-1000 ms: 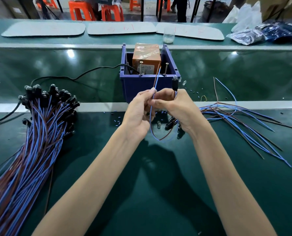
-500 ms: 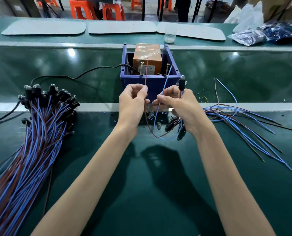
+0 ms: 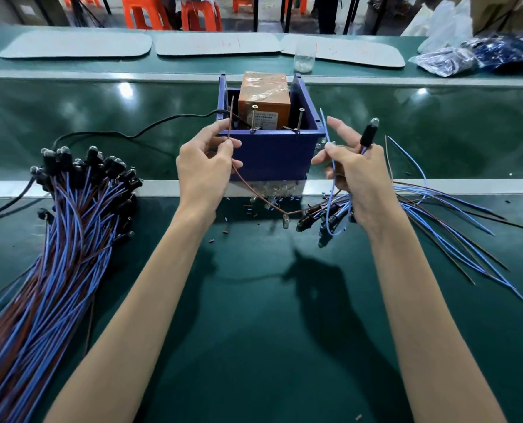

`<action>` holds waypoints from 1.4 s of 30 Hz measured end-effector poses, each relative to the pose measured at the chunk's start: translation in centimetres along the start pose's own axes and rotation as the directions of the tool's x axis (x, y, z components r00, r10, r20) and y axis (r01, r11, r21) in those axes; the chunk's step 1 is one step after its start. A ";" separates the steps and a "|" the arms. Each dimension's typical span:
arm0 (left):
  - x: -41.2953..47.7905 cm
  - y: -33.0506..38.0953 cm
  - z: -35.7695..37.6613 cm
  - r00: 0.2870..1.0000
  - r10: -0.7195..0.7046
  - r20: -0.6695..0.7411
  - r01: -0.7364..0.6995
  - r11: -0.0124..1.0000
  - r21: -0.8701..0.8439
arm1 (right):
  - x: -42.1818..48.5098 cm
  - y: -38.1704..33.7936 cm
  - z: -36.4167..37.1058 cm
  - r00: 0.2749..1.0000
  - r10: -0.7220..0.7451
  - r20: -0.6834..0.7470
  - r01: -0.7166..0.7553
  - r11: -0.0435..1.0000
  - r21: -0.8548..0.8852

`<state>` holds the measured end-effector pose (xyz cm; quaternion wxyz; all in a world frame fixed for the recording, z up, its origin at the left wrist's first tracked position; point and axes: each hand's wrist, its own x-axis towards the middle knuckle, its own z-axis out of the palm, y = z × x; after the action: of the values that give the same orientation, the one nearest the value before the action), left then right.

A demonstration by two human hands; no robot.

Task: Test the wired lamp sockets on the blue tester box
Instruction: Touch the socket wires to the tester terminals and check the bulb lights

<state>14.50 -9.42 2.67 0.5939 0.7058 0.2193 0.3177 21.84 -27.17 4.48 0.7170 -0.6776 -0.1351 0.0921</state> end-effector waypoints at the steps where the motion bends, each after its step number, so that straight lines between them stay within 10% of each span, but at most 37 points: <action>1: 0.2 -0.1 -0.2 1.000 -0.004 -0.008 0.004 1.000 -0.002 | 0.1 0.1 0.0 1.000 -0.001 -0.020 0.001 1.000 0.005; 42: 0.2 -0.4 -0.6 0.986 -0.095 0.139 0.103 0.994 -0.049 | 1.0 1.6 0.0 0.993 0.114 -0.017 -0.113 0.994 0.008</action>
<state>14.23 -8.79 2.33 0.6420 0.6974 0.2039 0.2447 22.83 -26.77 2.98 0.7141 -0.6825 -0.0898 0.1271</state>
